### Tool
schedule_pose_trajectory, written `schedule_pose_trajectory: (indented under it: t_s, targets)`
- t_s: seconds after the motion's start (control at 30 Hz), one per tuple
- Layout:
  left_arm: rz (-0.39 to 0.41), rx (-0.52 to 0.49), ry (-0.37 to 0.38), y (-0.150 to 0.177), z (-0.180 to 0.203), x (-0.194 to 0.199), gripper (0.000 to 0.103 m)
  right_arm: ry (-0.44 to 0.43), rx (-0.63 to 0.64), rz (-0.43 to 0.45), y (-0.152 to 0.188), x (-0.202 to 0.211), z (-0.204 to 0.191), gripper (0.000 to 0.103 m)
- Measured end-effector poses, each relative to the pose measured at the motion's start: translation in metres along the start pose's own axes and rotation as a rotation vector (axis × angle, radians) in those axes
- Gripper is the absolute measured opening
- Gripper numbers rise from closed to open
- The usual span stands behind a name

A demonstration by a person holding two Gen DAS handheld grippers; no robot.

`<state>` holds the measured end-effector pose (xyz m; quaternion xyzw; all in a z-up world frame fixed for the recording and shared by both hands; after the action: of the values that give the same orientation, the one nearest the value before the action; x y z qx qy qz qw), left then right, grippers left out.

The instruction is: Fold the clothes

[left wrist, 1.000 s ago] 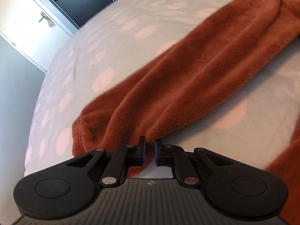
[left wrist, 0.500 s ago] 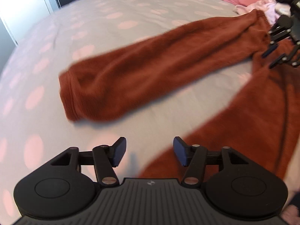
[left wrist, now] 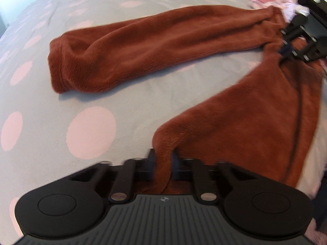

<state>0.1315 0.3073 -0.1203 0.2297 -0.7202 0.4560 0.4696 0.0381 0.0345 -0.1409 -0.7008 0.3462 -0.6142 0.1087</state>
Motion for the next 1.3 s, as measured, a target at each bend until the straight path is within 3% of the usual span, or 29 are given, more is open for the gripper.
schedule_pose_trajectory:
  t_s: [0.13,0.2,0.23,0.37,0.5,0.77,1.03,1.1,1.17,1.3]
  targets:
    - [0.022,0.066,-0.021,0.002,-0.009,0.021,0.009,0.011,-0.055,0.169,-0.018,0.038,0.008,0.011]
    - [0.022,0.125,-0.044,0.002,-0.020,0.026,0.009,0.043,-0.071,0.195,-0.028,0.037,0.014,0.013]
    - [0.014,0.140,-0.074,0.003,-0.025,0.027,0.009,0.060,-0.077,0.206,-0.032,0.036,0.016,0.020]
    - [-0.048,0.149,-0.155,0.003,-0.032,0.016,0.009,0.150,-0.070,0.229,-0.039,0.040,0.021,0.030]
    - [-0.081,0.110,-0.200,-0.003,-0.028,0.004,0.013,0.271,-0.120,0.237,-0.020,0.088,0.035,0.031]
    - [-0.019,0.108,-0.244,-0.016,-0.021,0.017,0.041,0.534,-0.346,0.219,0.107,0.205,0.038,0.038]
    - [0.089,0.035,-0.234,-0.055,0.022,0.042,0.045,0.728,-0.624,0.159,0.237,0.268,0.027,0.040]
    - [0.109,-0.007,-0.223,-0.062,0.040,0.048,0.046,0.749,-0.735,0.172,0.264,0.273,0.029,0.041]
    - [0.121,-0.040,-0.205,-0.067,0.058,0.051,0.047,0.758,-0.860,0.194,0.286,0.274,0.034,0.053]
    - [0.135,-0.077,-0.188,-0.067,0.088,0.057,0.048,0.700,-1.080,0.354,0.322,0.274,0.042,0.057]
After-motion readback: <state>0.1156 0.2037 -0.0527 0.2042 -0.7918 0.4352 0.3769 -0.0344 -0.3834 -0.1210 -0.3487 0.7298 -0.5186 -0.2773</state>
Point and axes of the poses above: each gripper's, at about its wrist camera, not at the fingertips, and x roughly against the way its jaws point, z to its right, y to its underside, the point moved 5 cm from there along -x, roughly the way its jaws point, and after that the axes turned 13 degrees about -y, right-handed, at the moved point
